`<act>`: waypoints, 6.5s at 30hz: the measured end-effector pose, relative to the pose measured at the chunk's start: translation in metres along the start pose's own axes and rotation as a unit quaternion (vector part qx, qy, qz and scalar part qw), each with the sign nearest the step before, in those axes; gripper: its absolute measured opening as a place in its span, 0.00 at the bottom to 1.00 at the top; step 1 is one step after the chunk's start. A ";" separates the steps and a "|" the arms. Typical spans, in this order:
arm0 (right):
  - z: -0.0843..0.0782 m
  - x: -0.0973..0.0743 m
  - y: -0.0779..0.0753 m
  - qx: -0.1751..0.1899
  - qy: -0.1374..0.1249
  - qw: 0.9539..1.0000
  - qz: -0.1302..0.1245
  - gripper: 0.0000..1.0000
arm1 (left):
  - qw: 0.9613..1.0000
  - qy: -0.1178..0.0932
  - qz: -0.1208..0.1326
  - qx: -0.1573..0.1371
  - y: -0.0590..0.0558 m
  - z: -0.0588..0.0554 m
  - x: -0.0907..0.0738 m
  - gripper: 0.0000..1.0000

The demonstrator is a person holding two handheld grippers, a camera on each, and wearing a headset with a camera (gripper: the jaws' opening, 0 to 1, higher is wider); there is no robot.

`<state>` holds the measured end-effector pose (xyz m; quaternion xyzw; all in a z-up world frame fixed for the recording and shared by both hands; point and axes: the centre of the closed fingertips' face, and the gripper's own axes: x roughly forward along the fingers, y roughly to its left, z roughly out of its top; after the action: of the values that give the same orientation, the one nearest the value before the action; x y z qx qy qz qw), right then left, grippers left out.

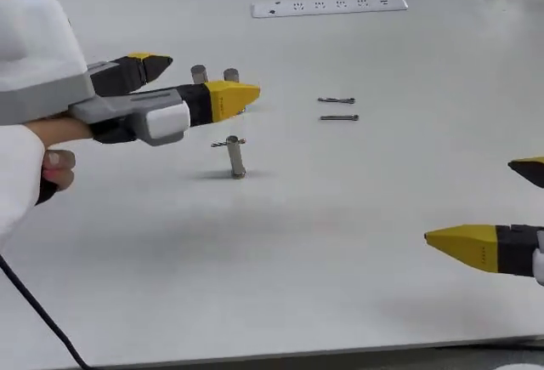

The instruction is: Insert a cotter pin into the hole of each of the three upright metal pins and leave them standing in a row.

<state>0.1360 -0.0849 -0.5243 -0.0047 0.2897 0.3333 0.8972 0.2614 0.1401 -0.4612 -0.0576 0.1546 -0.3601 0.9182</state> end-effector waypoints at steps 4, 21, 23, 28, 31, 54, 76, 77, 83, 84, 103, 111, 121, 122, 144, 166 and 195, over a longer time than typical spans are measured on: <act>0.000 0.000 -0.001 0.002 0.001 1.000 -0.004 0.91 | 1.000 0.002 0.022 0.007 0.019 0.000 0.010 0.75; -0.006 0.011 -0.002 0.010 0.014 1.000 -0.002 0.88 | 0.992 0.048 0.109 0.044 0.089 -0.029 0.035 0.47; -0.008 0.013 -0.003 0.013 0.017 1.000 -0.001 0.88 | 0.992 0.051 0.110 0.034 0.095 -0.033 0.041 0.44; -0.010 0.012 -0.008 0.018 0.020 1.000 -0.007 0.87 | 0.990 0.066 0.115 0.037 0.103 -0.046 0.051 0.39; -0.011 0.012 -0.010 0.020 0.022 1.000 -0.009 0.86 | 0.989 0.073 0.120 0.043 0.107 -0.051 0.054 0.33; -0.019 0.020 -0.005 0.032 0.037 0.999 -0.009 0.82 | 0.986 0.079 0.130 0.063 0.116 -0.059 0.069 0.10; -0.009 0.020 0.002 0.014 0.026 1.000 -0.004 0.83 | 0.988 0.062 0.101 0.102 0.077 -0.028 0.019 0.09; -0.008 0.020 0.003 0.014 0.024 1.000 -0.004 0.83 | 0.988 0.060 0.100 0.104 0.072 -0.025 0.014 0.09; -0.003 0.018 0.009 0.005 0.018 1.000 0.002 0.83 | 0.987 0.058 0.059 0.137 0.032 -0.019 -0.010 0.09; -0.002 0.018 0.010 0.003 0.017 1.000 0.003 0.83 | 0.988 0.057 0.056 0.132 0.027 -0.019 -0.013 0.09; -0.002 -0.005 0.024 -0.011 0.002 1.000 -0.005 0.83 | 0.980 0.084 -0.060 0.171 -0.064 -0.048 -0.022 0.09; 0.007 -0.016 0.026 -0.013 -0.014 1.000 -0.013 0.83 | 0.972 0.105 -0.097 0.185 -0.085 -0.071 -0.010 0.10; -0.001 -0.028 0.035 -0.008 -0.009 1.000 -0.028 0.83 | 0.962 0.124 -0.140 0.199 -0.112 -0.105 -0.005 0.10; -0.001 -0.029 0.036 -0.007 -0.009 1.000 -0.029 0.83 | 0.962 0.124 -0.140 0.197 -0.112 -0.106 -0.005 0.10; -0.010 -0.048 0.038 0.001 -0.006 0.998 -0.058 0.83 | 0.952 0.133 -0.175 0.212 -0.125 -0.133 0.007 0.10; -0.006 -0.053 0.023 -0.004 -0.024 0.998 -0.055 0.83 | 0.954 0.137 -0.169 0.204 -0.125 -0.134 0.023 0.11; 0.037 -0.047 -0.002 -0.076 -0.017 0.997 -0.023 0.84 | 0.985 0.073 -0.109 0.108 -0.106 -0.057 -0.058 0.71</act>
<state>0.1274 -0.1070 -0.4690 -0.0739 0.2476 0.3340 0.9064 0.1345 0.1018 -0.4781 0.0522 0.1741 -0.4759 0.8605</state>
